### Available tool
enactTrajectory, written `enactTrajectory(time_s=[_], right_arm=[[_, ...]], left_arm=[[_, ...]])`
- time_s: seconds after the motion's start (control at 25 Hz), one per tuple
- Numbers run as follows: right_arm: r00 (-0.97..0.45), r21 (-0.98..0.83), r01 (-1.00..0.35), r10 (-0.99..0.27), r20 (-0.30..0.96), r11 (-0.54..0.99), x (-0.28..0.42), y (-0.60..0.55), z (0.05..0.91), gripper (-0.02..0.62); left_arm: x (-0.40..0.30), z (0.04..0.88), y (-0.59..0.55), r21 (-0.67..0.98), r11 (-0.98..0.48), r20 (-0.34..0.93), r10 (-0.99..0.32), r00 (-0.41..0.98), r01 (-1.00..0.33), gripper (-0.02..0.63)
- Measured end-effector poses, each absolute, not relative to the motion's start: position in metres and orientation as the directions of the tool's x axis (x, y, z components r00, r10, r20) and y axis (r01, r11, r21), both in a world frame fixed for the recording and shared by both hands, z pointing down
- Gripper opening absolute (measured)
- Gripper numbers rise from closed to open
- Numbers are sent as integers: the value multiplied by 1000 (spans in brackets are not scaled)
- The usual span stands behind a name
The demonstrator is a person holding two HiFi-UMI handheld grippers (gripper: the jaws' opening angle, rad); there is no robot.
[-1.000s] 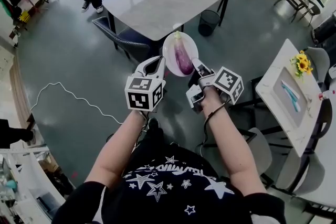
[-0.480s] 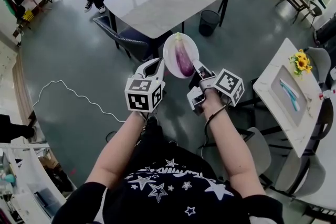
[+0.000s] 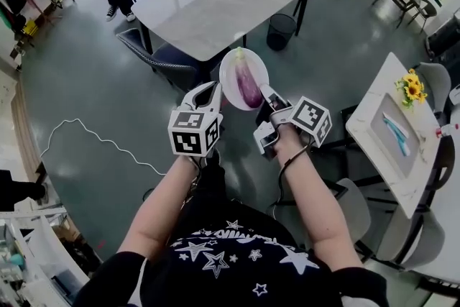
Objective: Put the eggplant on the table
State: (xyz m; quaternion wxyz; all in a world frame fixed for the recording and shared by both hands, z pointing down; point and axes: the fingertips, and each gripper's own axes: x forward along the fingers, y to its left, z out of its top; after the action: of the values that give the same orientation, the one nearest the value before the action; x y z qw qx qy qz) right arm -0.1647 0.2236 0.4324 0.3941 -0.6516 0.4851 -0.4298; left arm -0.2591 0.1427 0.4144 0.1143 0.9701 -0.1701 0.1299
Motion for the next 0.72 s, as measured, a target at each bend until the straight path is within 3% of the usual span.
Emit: enactTrajectory(time_s=[0.72], right_arm=[[240, -925, -296, -956, 171, -239, -46, 81, 413, 28]], left_arm=[[-134, 396, -11, 189, -941, 263, -226, 938, -280, 8]])
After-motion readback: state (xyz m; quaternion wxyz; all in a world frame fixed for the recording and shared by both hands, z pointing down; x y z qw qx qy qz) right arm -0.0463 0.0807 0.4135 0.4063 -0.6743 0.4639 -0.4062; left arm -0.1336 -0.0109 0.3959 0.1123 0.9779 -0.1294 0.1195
